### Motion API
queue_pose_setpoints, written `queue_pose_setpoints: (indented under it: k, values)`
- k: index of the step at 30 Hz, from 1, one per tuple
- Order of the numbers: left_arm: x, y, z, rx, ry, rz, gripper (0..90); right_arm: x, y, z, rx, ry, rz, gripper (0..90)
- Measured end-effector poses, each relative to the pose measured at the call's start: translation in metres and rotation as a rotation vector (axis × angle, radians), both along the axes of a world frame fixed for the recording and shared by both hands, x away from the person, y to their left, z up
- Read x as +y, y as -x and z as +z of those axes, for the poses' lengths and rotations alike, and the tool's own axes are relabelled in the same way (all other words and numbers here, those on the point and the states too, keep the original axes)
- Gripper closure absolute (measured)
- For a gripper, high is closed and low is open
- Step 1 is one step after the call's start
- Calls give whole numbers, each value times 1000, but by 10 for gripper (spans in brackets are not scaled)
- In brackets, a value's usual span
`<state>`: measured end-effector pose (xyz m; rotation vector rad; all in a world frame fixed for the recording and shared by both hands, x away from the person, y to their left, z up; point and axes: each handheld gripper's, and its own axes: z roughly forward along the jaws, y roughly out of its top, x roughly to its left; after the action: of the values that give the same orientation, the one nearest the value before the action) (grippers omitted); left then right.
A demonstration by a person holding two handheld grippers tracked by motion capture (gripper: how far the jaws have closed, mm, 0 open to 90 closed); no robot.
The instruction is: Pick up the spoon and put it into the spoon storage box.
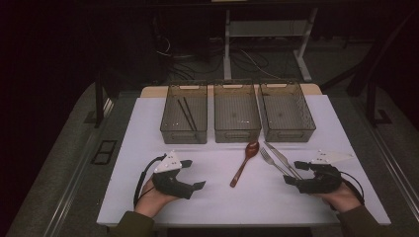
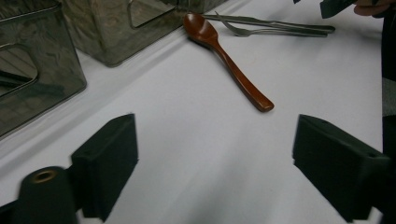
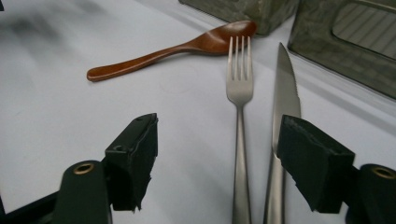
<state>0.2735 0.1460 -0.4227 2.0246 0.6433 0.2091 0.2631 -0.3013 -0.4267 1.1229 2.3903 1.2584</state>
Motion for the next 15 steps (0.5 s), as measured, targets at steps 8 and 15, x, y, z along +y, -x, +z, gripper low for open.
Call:
queue_pose_setpoints:
  k: [8, 15]
  values:
    - [-13, -3, 5, -5, 61, -14, 311, 3, 2, -4, -14, -11, 14, 266]
    - [-32, -12, 7, 21, 56, -24, 496, 2, 1, -4, -10, -35, 12, 266]
